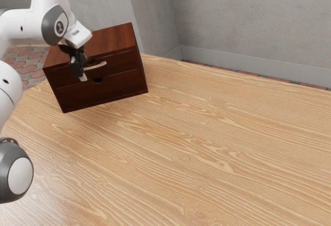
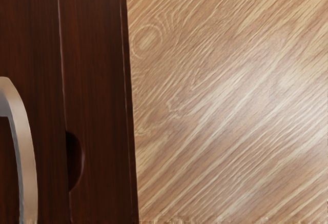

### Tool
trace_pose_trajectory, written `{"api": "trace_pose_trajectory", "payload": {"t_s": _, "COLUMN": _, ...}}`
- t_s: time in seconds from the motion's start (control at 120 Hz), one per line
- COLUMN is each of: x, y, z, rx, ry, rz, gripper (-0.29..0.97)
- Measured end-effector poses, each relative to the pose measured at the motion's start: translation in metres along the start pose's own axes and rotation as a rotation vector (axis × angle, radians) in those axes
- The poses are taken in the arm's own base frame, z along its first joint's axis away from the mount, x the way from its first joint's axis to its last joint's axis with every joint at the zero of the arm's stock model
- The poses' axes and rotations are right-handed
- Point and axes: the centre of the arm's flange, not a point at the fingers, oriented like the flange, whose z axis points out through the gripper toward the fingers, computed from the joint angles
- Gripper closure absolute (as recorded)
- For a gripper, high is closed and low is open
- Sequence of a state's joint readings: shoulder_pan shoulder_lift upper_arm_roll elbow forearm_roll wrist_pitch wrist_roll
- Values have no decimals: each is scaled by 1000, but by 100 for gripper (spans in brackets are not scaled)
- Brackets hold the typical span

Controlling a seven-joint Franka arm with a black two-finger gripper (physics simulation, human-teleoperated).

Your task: Pull the drawer handle with one arm to open the drawer

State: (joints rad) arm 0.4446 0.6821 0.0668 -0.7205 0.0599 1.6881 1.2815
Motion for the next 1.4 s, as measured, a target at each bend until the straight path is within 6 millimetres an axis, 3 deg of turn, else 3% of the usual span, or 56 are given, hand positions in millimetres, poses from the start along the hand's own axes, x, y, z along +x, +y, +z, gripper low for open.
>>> {"api": "trace_pose_trajectory", "payload": {"t_s": 0.142, "x": -13, "y": -2, "z": 3, "rx": -12, "ry": -15, "rz": -4, "gripper": 0}}
{"api": "trace_pose_trajectory", "payload": {"t_s": 0.292, "x": -6, "y": 1, "z": 5, "rx": -23, "ry": -2, "rz": 15, "gripper": 0}}
{"api": "trace_pose_trajectory", "payload": {"t_s": 0.45, "x": -8, "y": 17, "z": -29, "rx": -30, "ry": 19, "rz": 25, "gripper": 0}}
{"api": "trace_pose_trajectory", "payload": {"t_s": 0.592, "x": -2, "y": 46, "z": -14, "rx": -63, "ry": 55, "rz": 41, "gripper": 0}}
{"api": "trace_pose_trajectory", "payload": {"t_s": 0.733, "x": -2, "y": 54, "z": -5, "rx": -23, "ry": 97, "rz": 29, "gripper": 0}}
{"api": "trace_pose_trajectory", "payload": {"t_s": 0.958, "x": 10, "y": 46, "z": -3, "rx": 86, "ry": 147, "rz": 22, "gripper": 0}}
{"api": "trace_pose_trajectory", "payload": {"t_s": 1.133, "x": -5, "y": 34, "z": 4, "rx": 141, "ry": 137, "rz": -12, "gripper": 0}}
{"api": "trace_pose_trajectory", "payload": {"t_s": 1.4, "x": -1, "y": 24, "z": 5, "rx": 189, "ry": 124, "rz": -19, "gripper": 0}}
